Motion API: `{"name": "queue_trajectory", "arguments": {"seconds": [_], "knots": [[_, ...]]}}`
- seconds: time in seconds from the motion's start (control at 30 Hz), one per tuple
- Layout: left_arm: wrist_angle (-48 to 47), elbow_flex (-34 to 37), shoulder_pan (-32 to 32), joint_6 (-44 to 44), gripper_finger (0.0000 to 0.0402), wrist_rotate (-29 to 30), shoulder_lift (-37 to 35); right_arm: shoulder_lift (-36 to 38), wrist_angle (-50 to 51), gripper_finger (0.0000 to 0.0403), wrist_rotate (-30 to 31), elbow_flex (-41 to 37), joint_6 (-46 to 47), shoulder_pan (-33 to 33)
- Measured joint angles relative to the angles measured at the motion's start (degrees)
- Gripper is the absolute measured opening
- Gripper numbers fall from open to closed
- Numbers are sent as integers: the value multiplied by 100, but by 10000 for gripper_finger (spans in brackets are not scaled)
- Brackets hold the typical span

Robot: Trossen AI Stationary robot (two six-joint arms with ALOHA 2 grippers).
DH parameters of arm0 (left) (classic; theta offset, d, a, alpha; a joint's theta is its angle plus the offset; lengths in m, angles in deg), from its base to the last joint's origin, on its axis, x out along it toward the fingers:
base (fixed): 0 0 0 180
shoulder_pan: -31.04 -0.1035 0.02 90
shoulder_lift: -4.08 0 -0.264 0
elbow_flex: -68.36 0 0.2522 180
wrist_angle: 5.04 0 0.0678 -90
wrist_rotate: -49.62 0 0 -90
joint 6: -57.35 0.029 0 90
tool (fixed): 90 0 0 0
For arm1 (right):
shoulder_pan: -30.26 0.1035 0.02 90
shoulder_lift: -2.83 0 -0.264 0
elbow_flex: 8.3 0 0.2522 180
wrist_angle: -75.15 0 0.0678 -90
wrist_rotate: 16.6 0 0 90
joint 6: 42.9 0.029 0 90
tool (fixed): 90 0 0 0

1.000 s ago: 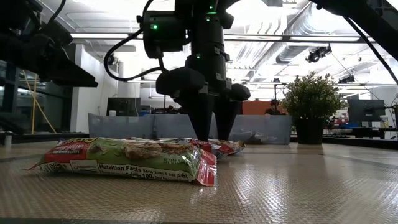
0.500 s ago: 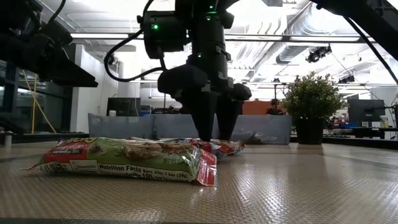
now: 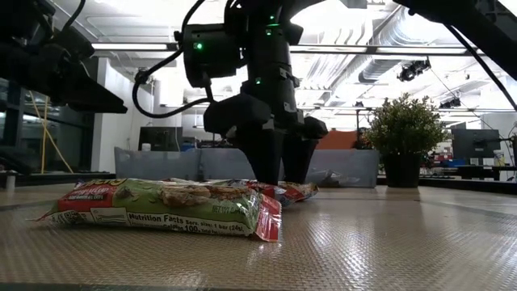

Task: Pick and place Granola Bars by type
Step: Put the yellow granola bar into the right black bin

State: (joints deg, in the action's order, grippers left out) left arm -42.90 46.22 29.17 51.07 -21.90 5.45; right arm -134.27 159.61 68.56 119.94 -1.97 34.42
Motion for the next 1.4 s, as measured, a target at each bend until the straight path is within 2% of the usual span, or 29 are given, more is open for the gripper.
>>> {"name": "queue_trajectory", "arguments": {"seconds": [0.47,0.83,1.4], "knots": [[0,-2,1,1,243,2,-2,-114,-157,248,-4,13,15,-7],[0,-2,2,2,243,0,0,-125,-114,192,-74,9,0,-46],[0,0,2,1,243,2,-2,-133,-100,144,-114,2,57,-46]]}}
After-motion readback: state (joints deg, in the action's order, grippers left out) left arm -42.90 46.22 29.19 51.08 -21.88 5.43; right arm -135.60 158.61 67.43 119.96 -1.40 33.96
